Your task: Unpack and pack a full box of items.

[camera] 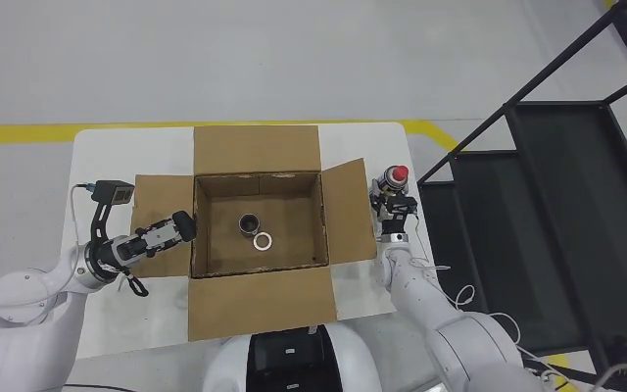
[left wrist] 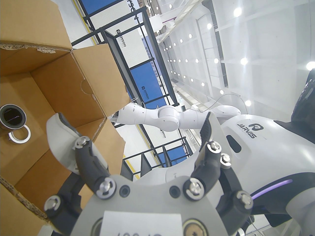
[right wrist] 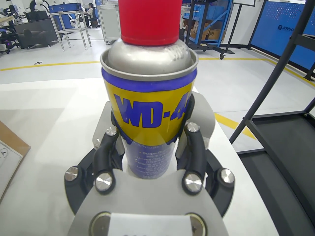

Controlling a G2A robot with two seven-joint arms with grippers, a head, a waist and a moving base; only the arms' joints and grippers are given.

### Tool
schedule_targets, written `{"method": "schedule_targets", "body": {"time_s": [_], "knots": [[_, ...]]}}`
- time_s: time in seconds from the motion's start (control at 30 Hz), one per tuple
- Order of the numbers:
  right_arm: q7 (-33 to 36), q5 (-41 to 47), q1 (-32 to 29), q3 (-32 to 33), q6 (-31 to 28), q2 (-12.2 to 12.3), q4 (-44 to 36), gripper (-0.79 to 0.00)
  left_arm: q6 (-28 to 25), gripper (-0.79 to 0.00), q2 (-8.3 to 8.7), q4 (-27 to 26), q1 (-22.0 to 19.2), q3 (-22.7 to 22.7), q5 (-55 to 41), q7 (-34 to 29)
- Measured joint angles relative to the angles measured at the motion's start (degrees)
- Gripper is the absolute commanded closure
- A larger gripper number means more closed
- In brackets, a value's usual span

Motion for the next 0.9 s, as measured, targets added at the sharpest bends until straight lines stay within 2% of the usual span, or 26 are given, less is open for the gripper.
{"method": "schedule_targets", "body": {"time_s": [0.33,0.43,0.57,0.73,0.9], "knots": [[-8.45,-1.13,-3.38,0.76,0.18,0.86,-7.19,-0.785,0.0,-0.785,0.0,0.0,0.0,0.0,0.0,0.0],[-10.94,-1.7,-5.79,1.75,1.7,1.5,-12.19,-0.785,0.0,-0.785,0.0,0.0,0.0,0.0,0.0,0.0],[-11.97,-2.96,-10.66,4.22,4.77,2.74,-23.44,-0.785,0.0,-0.785,0.0,0.0,0.0,0.0,0.0,0.0],[-5.35,-5.74,-19.62,7.74,6.78,4.31,-43.34,-0.785,0.0,-0.785,0.0,0.0,0.0,0.0,0.0,0.0],[8.91,-10.94,-30.2,11.39,7.43,5.75,-66.24,-0.785,0.0,-0.785,0.0,0.0,0.0,0.0,0.0,0.0]]}}
